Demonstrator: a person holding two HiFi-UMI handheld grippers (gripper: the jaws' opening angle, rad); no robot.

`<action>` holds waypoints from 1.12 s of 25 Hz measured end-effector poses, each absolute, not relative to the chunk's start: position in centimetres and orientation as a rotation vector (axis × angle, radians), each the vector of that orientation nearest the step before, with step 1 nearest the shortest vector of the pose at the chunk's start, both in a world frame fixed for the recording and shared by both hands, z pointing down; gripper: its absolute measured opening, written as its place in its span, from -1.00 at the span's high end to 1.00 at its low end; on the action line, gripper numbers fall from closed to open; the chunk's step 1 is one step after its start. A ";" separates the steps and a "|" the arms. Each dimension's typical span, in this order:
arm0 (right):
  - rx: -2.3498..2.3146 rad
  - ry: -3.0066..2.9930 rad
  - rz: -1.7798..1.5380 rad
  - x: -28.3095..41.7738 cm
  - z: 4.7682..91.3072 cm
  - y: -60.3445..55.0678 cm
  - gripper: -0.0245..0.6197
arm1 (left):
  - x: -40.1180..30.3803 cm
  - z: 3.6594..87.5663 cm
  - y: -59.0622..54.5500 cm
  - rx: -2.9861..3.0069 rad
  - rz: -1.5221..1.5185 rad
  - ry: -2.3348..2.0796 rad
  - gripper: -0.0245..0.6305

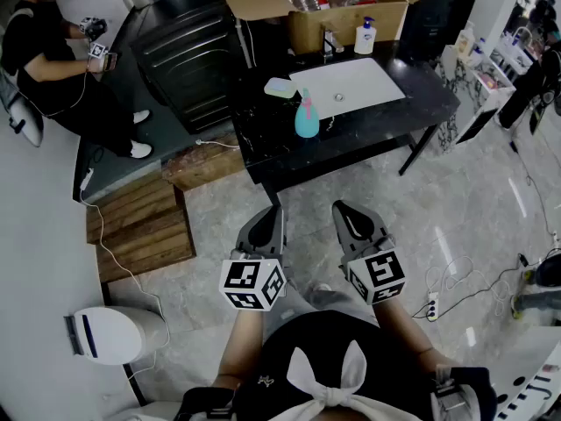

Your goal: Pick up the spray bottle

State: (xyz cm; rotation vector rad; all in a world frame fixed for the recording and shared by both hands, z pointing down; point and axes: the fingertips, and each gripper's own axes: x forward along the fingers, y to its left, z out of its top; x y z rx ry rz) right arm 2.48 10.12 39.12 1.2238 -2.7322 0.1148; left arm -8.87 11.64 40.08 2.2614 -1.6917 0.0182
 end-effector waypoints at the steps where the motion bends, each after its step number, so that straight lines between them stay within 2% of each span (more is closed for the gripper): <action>1: 1.228 -2.733 0.118 2.7 39.1 10.5 0.85 | -8.5 40.2 12.0 2.269 0.038 -1.688 0.84; 13: 1.233 -2.741 0.140 3.8 40.0 11.6 0.85 | -6.0 40.7 12.9 2.301 0.168 -1.737 0.84; 24: 1.256 -2.745 0.150 4.5 40.0 7.8 0.85 | -5.6 40.2 7.9 2.316 0.204 -1.752 0.83; 25: 1.260 -2.744 0.146 4.6 39.9 7.3 0.85 | -5.6 40.0 7.2 2.322 0.201 -1.752 0.79; 27: 1.265 -2.740 0.138 4.7 39.6 6.0 0.85 | -5.6 39.6 5.5 2.335 0.199 -1.750 0.47; 28: 1.265 -2.734 0.137 4.8 39.6 5.3 0.85 | -5.6 39.4 4.6 2.339 0.203 -1.755 0.38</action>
